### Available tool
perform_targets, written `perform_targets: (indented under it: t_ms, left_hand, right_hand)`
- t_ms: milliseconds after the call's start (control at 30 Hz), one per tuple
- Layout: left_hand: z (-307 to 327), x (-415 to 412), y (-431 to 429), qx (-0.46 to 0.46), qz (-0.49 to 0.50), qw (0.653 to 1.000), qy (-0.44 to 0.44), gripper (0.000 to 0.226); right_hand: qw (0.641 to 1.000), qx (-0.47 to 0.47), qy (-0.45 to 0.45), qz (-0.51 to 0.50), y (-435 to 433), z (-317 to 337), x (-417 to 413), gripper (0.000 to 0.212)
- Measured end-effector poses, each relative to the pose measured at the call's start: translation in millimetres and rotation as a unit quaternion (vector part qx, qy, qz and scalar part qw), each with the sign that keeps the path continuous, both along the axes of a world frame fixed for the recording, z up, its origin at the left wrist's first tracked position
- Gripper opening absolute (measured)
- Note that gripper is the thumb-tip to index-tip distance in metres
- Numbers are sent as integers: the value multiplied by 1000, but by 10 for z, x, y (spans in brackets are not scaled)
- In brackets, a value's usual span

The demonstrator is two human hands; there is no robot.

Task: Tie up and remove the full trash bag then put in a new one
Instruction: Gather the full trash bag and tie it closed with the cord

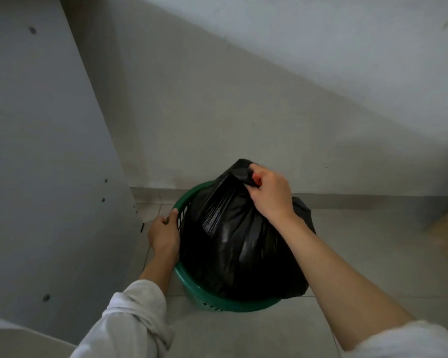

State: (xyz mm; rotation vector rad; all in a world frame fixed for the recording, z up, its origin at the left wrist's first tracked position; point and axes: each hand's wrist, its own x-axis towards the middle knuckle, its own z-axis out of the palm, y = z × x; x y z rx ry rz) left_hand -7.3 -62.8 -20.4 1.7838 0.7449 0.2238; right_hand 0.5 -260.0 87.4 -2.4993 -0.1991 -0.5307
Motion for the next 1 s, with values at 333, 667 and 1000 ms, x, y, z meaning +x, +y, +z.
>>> perform_targets:
  t_ms: [333, 667, 1000]
  left_hand:
    - [-2, 98, 26, -9, 23, 999, 37, 45]
    - [-47, 40, -67, -109, 75, 991, 33, 42]
    - [-39, 5, -158, -85, 78, 993, 3, 40]
  right_hand:
    - [988, -56, -114, 89, 121, 52, -182, 20]
    - [993, -34, -78, 80, 143, 154, -35, 27]
    - [999, 17, -34, -9, 19, 505, 207, 9]
